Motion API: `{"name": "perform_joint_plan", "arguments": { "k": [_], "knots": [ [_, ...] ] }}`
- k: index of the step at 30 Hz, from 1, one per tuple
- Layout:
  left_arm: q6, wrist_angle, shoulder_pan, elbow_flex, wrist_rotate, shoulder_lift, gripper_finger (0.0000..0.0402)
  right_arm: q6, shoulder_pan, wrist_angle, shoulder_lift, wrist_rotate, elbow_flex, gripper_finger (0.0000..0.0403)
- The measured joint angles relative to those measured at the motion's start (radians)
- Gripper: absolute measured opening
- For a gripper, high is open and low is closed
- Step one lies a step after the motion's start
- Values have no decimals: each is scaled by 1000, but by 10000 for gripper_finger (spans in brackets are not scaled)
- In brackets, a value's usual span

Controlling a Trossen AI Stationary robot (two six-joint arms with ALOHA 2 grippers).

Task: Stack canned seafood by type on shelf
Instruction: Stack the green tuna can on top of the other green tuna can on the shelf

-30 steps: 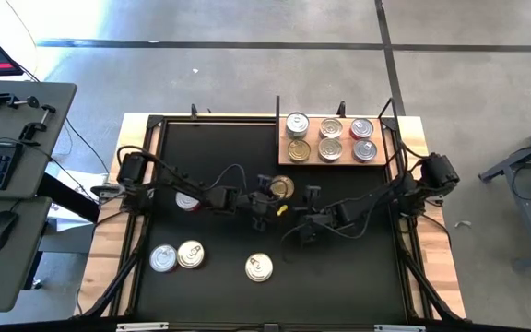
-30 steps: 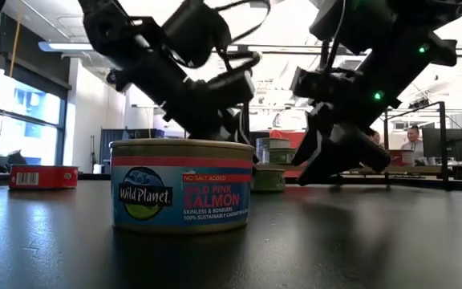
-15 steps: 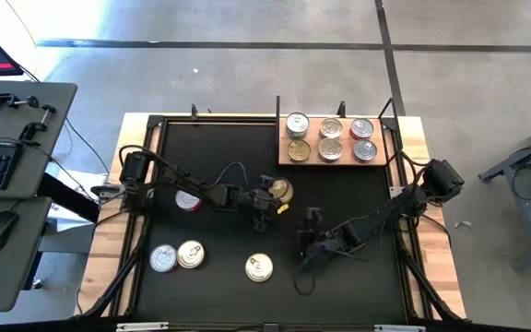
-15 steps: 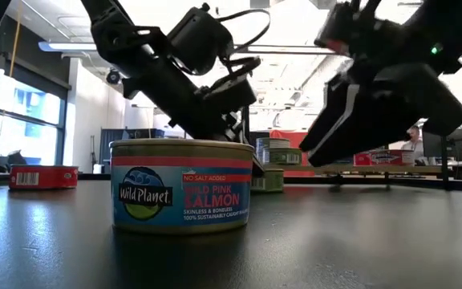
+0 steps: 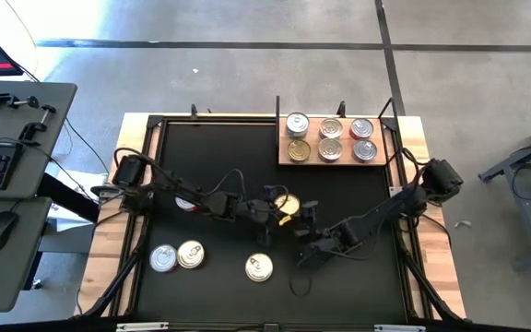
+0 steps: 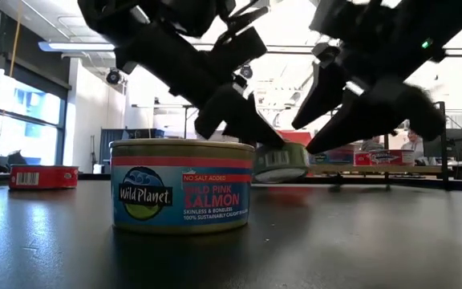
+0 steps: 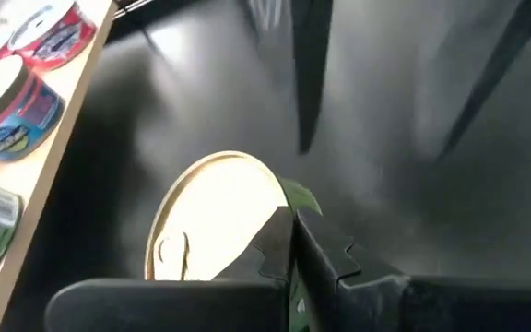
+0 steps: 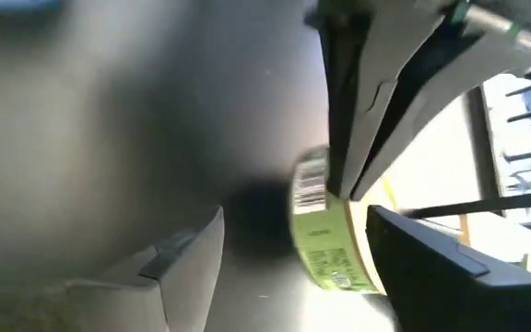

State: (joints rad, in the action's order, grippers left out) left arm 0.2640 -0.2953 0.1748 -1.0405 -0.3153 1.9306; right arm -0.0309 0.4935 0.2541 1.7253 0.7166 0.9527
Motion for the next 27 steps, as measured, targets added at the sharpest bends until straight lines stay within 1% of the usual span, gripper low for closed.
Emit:
{"name": "perform_joint_plan", "arguments": {
  "k": [4,8,10,14,18,22,24,27],
  "knots": [
    [-47,3,-5,0,55,-19,0,-82,-28,-5,20,38,-1,256],
    [-54,4,-4,0,73,-20,0,-138,-58,-27,50,-22,-1,256],
    [-55,4,-3,0,80,-20,0,-146,-68,-39,67,-30,-1,256],
    [-83,3,-3,0,116,-21,0,-66,-79,-61,90,-8,-2,256],
    [-105,1,4,0,122,-21,0,21,-87,-71,90,26,-2,253],
    [-131,6,17,0,119,-34,0,39,-87,-79,91,39,-2,229],
    [-140,15,25,0,111,-44,0,57,-85,-81,91,29,-2,205],
    [-160,24,31,0,92,-61,1,98,-85,-88,89,-10,1,158]
  ]
}}
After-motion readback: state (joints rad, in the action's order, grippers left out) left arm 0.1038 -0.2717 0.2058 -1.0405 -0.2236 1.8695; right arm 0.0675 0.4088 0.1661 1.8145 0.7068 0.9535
